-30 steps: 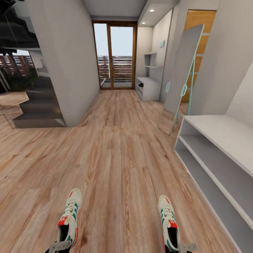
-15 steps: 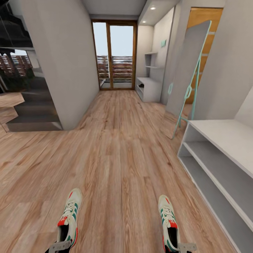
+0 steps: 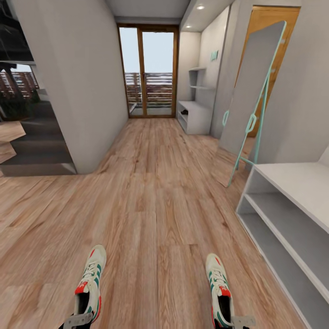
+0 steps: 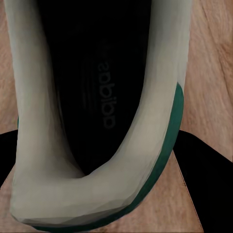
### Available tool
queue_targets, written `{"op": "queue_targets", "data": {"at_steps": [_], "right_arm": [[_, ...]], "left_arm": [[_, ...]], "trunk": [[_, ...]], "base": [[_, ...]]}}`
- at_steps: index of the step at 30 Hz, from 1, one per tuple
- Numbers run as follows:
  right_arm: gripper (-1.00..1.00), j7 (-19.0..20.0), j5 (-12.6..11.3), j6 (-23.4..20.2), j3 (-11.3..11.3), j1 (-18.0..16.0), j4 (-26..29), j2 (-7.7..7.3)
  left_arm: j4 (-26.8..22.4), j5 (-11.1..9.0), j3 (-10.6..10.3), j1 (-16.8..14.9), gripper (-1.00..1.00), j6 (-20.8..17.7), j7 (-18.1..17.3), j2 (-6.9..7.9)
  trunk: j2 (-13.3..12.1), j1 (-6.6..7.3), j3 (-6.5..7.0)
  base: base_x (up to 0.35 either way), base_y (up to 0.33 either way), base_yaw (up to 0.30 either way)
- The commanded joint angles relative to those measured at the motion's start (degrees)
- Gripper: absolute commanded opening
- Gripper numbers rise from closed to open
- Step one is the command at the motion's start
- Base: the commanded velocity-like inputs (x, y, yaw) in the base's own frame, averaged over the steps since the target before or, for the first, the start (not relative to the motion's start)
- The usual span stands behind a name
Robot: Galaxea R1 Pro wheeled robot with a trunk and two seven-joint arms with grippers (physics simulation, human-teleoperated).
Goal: Pick up the two gym shoes and the two sandals from the corridor floor and place them onto the hallstand (shoe rack) in the corridor, making sure they are on the rack and not on the floor. Arrange them so the two gym shoes are next to each other and the two sandals are next to each other.
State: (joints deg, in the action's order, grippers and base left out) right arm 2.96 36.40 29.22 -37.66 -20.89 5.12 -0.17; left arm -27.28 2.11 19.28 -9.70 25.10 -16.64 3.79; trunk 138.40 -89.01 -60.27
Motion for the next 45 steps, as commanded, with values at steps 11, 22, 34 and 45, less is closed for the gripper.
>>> {"op": "queue_targets", "data": {"at_steps": [11, 22, 34, 45], "right_arm": [[-1.0, 0.29, 0.16, 0.14, -0.49, -0.03, -0.03, -0.01], [-1.0, 0.29, 0.16, 0.16, -0.49, -0.03, -0.03, -0.01], [-1.0, 0.53, 0.01, 1.73, -0.52, -0.03, 1.3, 0.33], [-1.0, 0.32, -0.85, 3.24, -0.86, -0.05, 13.85, 1.22]], "left_arm": [[0.04, 0.15, 0.45, -0.05, -1.0, 0.12, -0.59, -0.06], [2.33, 0.03, 0.63, -0.11, -1.0, 0.12, -0.58, 0.06], [2.76, 0.19, 0.58, -0.14, -1.0, 0.12, -0.59, -0.07], [2.76, 0.27, 0.58, -0.14, -1.0, 0.12, -0.59, -0.1]], "trunk": [[0.02, -0.02, -0.05], [0.02, -0.02, -0.05], [0.02, -0.02, -0.05], [0.02, -0.02, -0.05]], "base": [[0.338, 0.0, 0.0], [0.338, 0.0, 0.0], [0.338, 0.0, 0.0], [0.338, 0.0, 0.0]]}}
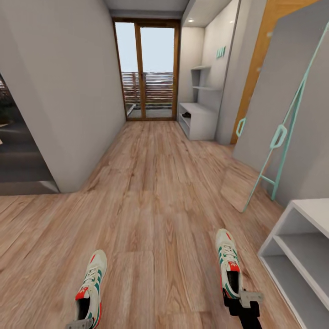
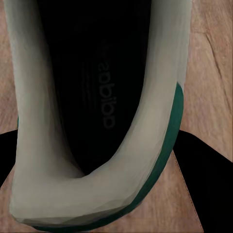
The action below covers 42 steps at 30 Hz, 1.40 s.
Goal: Pick up the two gym shoes and the two sandals from the corridor floor and place them onto the hallstand (shoe rack) in the corridor, making sure they are on the rack and not on the floor. Arrange them so the two gym shoes are next to each other and the two sandals are next to each other.
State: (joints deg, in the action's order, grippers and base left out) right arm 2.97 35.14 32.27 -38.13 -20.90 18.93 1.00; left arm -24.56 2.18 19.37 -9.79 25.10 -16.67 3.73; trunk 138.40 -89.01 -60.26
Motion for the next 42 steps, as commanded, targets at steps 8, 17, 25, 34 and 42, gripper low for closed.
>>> {"op": "queue_targets", "data": {"at_steps": [8, 17, 25, 34, 42], "right_arm": [[-1.0, 0.48, -2.34, 0.43, -0.6, -0.02, -1.48, 0.06], [-1.0, 0.48, 2.96, 0.55, -0.37, -0.02, -2.81, -0.06], [-1.0, 0.46, 3.68, 0.58, -0.55, -0.02, -2.54, -0.44], [-1.0, 0.25, 3.4, 0.5, -0.63, -0.02, -2.74, -0.57], [-1.0, 0.4, 3.52, 0.35, -0.58, -0.02, -2.91, -0.57]], "left_arm": [[0.07, 0.26, 0.27, -0.01, -1.0, 0.13, -0.55, -0.04], [0.04, 0.21, 0.28, -0.02, -1.0, 0.13, -0.55, -0.18], [0.04, -0.23, 0.44, -0.02, -1.0, 0.13, -0.55, -0.11], [0.04, -0.23, 0.41, 0.0, -1.0, 0.18, -0.54, -0.25], [0.04, -0.29, 0.4, -0.02, -1.0, 0.15, -0.55, -0.27]], "trunk": [[0.02, -0.02, -0.05], [0.02, -0.02, -0.05], [0.02, -0.02, -0.05], [0.02, -0.02, -0.05], [0.02, -0.02, -0.05]], "base": [[0.338, 0.0, 0.0], [0.338, 0.0, 0.0], [0.338, 0.0, 0.0], [0.338, 0.0, 0.0], [0.338, 0.013, 0.0]]}}
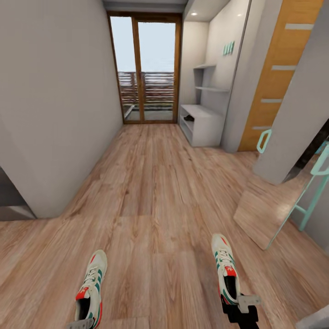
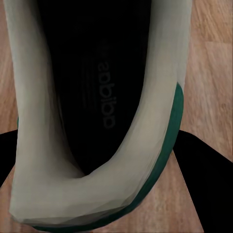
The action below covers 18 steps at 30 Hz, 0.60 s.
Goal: Pick up the two gym shoes and the two sandals from the corridor floor and place them onto the hallstand (shoe rack) in the corridor, making sure they are on the rack and not on the floor. Arrange them so the two gym shoes are next to each other and the two sandals are next to each other.
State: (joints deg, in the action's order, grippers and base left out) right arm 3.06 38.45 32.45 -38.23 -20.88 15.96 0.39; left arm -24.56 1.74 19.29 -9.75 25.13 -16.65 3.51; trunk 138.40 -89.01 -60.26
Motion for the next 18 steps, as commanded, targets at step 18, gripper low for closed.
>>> {"op": "queue_targets", "data": {"at_steps": [18], "right_arm": [[-1.0, 0.11, 0.14, 0.27, -0.44, -0.01, -0.05, 0.25]], "left_arm": [[0.04, 0.35, 0.49, -0.06, -1.0, 0.12, -0.58, -0.21]], "trunk": [[0.02, -0.02, -0.48]], "base": [[0.338, 0.08, 0.105]]}}
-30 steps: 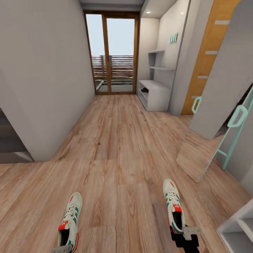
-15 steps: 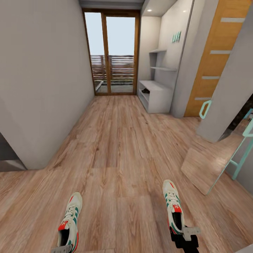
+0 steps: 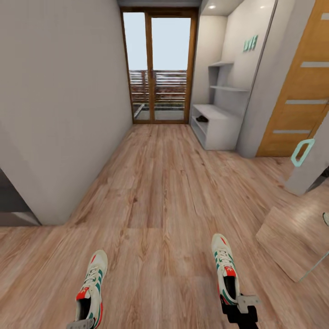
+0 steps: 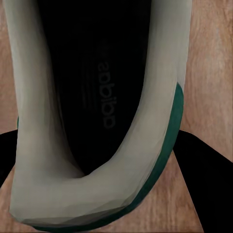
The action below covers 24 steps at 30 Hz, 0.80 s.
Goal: Pick up the two gym shoes and the two sandals from the corridor floor and place them onto the hallstand (shoe rack) in the corridor, making sure they are on the rack and not on the floor. Arrange them so the two gym shoes are next to each other and the two sandals are next to each other.
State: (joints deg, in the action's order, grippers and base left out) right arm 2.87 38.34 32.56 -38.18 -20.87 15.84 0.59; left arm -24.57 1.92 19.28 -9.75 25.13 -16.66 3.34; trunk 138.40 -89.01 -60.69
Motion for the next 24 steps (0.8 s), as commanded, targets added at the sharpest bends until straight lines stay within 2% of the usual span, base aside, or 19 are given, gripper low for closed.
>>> {"op": "queue_targets", "data": {"at_steps": [1, 24], "right_arm": [[-1.0, 0.29, 0.24, 0.15, -0.49, -0.02, 0.08, 0.0], [-1.0, 0.32, 0.1, 0.35, -0.76, 0.03, 0.14, -0.27]], "left_arm": [[0.05, 0.22, 0.47, -0.03, -1.0, 0.11, -0.57, -0.07], [0.11, 0.45, 0.49, -0.06, -1.0, 0.1, -0.57, -0.09]], "trunk": [[0.02, -0.02, -0.06], [0.02, -0.02, -0.08]], "base": [[0.338, 0.084, 0.032], [0.338, 0.084, 0.003]]}}
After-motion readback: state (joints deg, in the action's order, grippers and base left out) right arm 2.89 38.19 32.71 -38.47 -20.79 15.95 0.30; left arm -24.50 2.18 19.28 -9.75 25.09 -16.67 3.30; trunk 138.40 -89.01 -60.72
